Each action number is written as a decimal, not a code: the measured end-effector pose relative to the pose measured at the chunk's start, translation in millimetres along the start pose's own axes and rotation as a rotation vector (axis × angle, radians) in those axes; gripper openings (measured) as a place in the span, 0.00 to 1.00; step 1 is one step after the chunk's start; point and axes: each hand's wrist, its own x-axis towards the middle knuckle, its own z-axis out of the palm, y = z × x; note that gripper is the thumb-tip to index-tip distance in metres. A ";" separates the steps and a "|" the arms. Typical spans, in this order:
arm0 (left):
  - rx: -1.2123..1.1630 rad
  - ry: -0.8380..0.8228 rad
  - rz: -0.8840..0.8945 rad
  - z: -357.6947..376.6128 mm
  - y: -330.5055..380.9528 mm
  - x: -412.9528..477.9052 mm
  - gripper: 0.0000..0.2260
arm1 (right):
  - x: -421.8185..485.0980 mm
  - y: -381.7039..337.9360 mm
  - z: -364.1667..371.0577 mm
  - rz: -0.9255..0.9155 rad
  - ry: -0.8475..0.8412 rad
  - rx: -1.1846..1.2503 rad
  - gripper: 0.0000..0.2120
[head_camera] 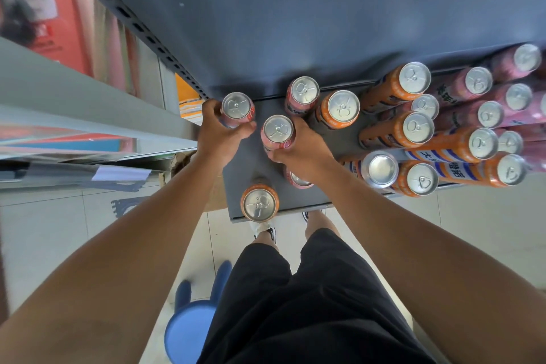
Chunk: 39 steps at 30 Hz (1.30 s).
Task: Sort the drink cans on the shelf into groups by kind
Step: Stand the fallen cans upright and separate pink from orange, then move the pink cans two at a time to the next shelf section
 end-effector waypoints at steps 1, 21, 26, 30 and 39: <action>-0.015 0.010 0.006 -1.9 2.7 -5.5 0.34 | -4.9 -3.2 -2.0 -0.002 0.005 0.021 0.34; -0.745 -0.274 -0.060 -80.9 99.5 -159.1 0.22 | -149.0 -62.2 -63.7 -0.034 0.201 1.025 0.21; -0.747 -0.502 -0.027 -86.8 114.3 -186.7 0.23 | -180.6 -68.9 -76.8 -0.050 0.184 1.145 0.20; -0.615 -0.554 0.073 -80.1 122.3 -205.2 0.25 | -203.4 -65.9 -87.5 -0.115 0.247 1.051 0.23; -0.331 -0.529 0.291 -24.5 169.3 -262.0 0.27 | -252.4 -11.5 -135.6 -0.186 0.421 0.996 0.15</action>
